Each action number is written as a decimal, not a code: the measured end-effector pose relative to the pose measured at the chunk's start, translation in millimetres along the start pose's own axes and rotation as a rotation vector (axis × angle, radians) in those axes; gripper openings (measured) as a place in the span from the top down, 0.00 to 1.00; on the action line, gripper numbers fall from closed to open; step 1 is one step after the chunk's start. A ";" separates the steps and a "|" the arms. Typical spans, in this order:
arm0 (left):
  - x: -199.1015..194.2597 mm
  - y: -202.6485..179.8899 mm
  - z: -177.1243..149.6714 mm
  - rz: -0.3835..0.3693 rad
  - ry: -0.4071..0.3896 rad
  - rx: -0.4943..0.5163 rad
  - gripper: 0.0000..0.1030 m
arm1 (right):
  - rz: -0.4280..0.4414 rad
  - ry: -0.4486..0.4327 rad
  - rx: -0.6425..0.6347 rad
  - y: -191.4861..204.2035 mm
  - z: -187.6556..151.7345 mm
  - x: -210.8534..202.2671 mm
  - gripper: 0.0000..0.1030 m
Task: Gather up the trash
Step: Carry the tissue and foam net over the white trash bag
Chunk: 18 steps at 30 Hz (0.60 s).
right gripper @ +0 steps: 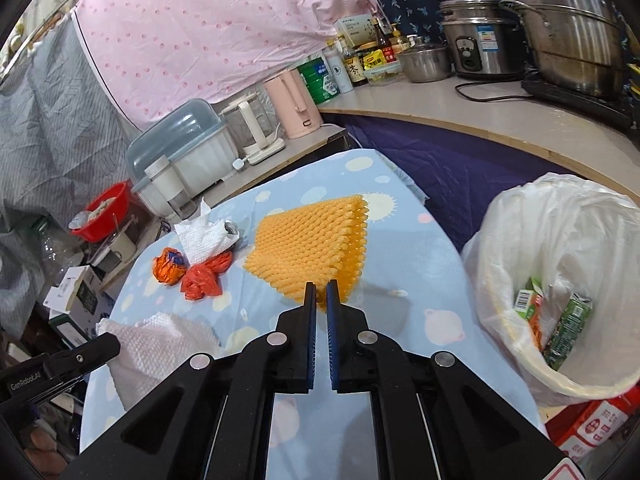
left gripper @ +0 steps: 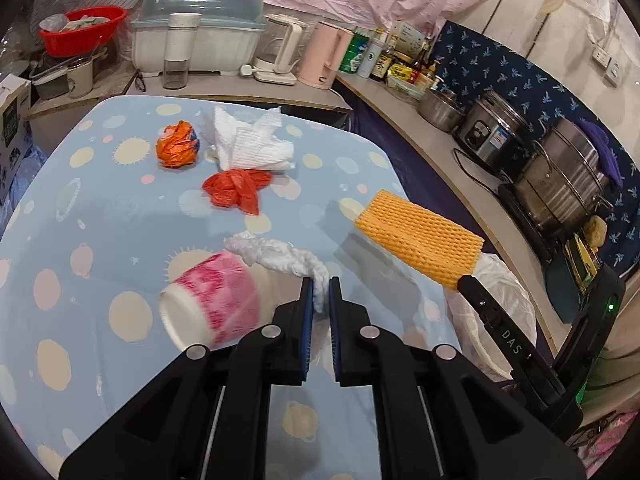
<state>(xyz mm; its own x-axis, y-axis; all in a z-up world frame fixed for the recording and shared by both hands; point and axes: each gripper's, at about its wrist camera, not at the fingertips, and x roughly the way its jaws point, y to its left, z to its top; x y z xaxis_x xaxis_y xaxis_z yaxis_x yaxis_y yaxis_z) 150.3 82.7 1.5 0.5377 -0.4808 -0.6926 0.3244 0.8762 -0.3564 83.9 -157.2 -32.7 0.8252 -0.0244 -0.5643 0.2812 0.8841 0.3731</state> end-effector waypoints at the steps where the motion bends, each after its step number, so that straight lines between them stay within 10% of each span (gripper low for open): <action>1: -1.0 -8.4 -2.5 -0.006 0.004 0.015 0.93 | 0.000 -0.004 0.002 -2.9 -1.1 -5.9 0.95; 18: -38.3 -40.5 13.3 0.031 -0.084 0.060 0.93 | -0.023 -0.097 0.068 -52.3 -6.0 -78.9 0.95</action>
<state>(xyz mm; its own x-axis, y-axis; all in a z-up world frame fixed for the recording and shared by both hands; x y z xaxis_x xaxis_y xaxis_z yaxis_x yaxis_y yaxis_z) 126.9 65.2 50.8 0.6107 -0.4570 -0.6467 0.3517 0.8882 -0.2956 1.1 -198.8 -12.1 0.8607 -0.0926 -0.5007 0.3307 0.8494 0.4113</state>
